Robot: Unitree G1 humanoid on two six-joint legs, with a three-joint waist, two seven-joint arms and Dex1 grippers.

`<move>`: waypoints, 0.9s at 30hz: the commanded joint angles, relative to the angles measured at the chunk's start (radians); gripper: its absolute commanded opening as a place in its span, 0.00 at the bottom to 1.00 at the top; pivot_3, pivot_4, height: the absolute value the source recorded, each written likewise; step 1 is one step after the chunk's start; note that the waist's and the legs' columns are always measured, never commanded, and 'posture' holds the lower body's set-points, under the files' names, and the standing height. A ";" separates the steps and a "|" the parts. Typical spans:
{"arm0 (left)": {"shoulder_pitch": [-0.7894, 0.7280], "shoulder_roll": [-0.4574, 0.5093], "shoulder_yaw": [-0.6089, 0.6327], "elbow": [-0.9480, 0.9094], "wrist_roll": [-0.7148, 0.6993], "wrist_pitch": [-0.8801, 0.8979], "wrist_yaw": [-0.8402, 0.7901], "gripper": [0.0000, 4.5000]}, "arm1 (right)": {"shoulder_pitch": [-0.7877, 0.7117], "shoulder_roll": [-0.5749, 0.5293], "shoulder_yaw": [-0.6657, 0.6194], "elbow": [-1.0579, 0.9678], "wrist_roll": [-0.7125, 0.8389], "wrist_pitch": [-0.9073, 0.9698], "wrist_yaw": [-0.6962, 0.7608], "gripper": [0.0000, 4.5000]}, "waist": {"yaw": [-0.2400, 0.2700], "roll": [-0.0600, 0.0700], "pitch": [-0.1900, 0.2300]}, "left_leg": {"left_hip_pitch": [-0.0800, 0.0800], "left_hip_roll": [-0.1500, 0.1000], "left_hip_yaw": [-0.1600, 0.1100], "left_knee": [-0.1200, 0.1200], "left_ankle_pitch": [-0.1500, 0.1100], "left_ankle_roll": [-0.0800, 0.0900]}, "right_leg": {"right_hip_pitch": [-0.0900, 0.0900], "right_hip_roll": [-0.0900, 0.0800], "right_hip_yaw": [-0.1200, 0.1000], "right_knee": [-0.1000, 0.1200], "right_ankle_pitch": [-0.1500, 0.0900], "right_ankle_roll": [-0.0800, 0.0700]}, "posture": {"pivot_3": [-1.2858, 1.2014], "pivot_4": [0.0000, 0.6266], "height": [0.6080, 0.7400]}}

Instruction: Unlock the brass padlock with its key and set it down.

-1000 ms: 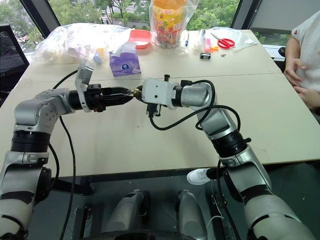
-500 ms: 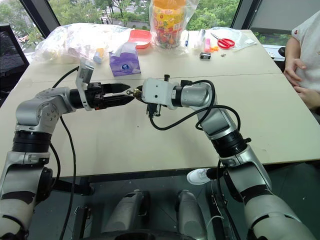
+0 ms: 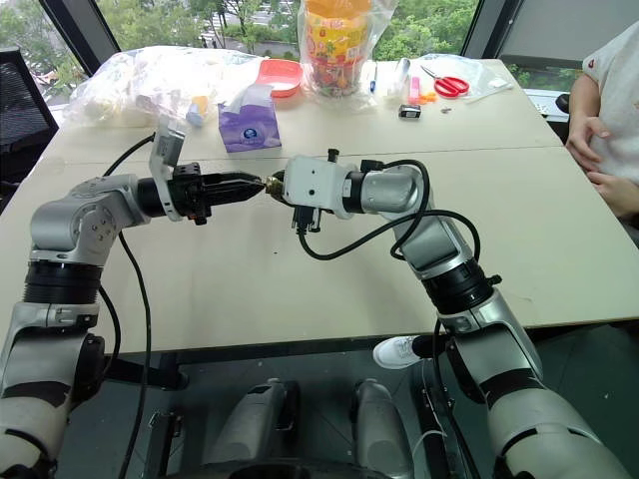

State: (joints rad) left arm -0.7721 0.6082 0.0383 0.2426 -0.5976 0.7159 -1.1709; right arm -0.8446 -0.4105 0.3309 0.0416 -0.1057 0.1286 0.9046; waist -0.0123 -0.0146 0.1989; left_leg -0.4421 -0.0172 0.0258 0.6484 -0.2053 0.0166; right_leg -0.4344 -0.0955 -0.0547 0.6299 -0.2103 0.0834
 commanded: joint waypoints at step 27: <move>-0.083 0.066 -0.020 0.038 0.041 -0.006 -0.108 0.31 | -0.029 0.003 -0.023 -0.036 0.010 0.018 0.007 0.15 | -0.002 0.000 0.000 | 0.000 0.001 0.000 0.000 0.000 0.000 | 0.000 0.001 0.000 0.001 0.000 0.001 | 0.52 0.24 1.00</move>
State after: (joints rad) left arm -0.8257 0.6573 -0.0255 0.2813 -0.5045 0.6400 -1.2654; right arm -0.8446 -0.4109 0.3349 0.0428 -0.1075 0.1651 0.9254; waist -0.0143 -0.0146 0.1989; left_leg -0.4423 -0.0164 0.0257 0.6488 -0.2052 0.0169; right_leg -0.4348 -0.0939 -0.0550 0.6306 -0.2103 0.0843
